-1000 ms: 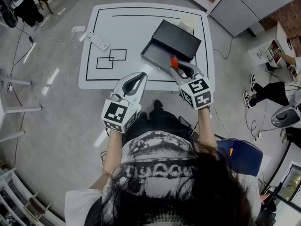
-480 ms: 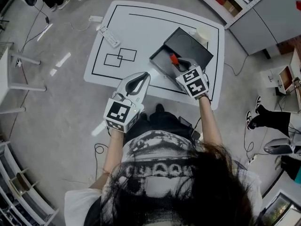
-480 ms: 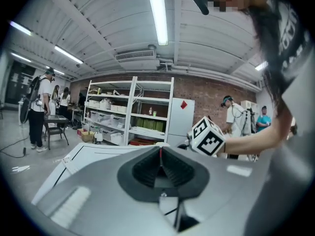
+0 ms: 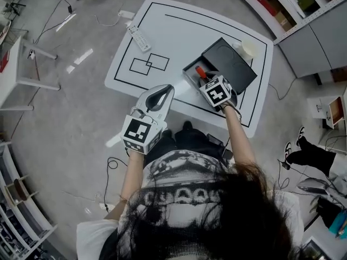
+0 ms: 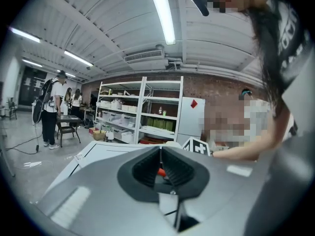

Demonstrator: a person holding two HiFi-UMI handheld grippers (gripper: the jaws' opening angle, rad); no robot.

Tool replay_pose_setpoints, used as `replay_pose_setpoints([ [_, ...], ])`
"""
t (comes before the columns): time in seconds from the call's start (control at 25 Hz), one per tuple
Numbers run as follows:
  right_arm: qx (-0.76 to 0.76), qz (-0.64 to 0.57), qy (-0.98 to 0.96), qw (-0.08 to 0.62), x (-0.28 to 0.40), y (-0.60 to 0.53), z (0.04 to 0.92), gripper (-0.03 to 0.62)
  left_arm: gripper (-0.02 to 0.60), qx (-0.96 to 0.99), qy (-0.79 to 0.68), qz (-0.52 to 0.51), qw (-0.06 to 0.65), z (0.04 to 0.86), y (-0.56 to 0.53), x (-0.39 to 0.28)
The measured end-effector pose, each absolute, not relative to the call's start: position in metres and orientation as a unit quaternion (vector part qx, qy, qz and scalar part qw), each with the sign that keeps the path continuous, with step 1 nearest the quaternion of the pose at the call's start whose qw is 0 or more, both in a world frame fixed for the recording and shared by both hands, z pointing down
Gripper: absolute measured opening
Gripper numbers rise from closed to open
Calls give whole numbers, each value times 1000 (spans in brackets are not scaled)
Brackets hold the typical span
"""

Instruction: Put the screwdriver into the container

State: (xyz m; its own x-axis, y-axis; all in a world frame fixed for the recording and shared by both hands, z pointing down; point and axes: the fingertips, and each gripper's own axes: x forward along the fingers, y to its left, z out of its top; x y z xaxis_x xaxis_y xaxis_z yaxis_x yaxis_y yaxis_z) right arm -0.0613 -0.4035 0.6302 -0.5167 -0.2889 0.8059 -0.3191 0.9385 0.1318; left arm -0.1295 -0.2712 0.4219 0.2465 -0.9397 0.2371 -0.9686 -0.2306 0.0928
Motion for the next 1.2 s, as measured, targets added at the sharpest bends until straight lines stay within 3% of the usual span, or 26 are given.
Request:
replay_pose_setpoints([
  [0.44,145,53,-856,493,-65,-401,670,90,0,760,-635,64,121,424,-259,-143],
  [0.6,151,83,-859,482,-65,-400,669,93,0,756,-640,60,124,423,-255,-147],
  [0.72,156,89,-859,479,-65,-400,666,138,0,756,-640,57,125,423,-253,-147],
  [1.2,196,105,-888,402,-53,-383,609,132,0,769,-625,53,123,422,-244,-144],
])
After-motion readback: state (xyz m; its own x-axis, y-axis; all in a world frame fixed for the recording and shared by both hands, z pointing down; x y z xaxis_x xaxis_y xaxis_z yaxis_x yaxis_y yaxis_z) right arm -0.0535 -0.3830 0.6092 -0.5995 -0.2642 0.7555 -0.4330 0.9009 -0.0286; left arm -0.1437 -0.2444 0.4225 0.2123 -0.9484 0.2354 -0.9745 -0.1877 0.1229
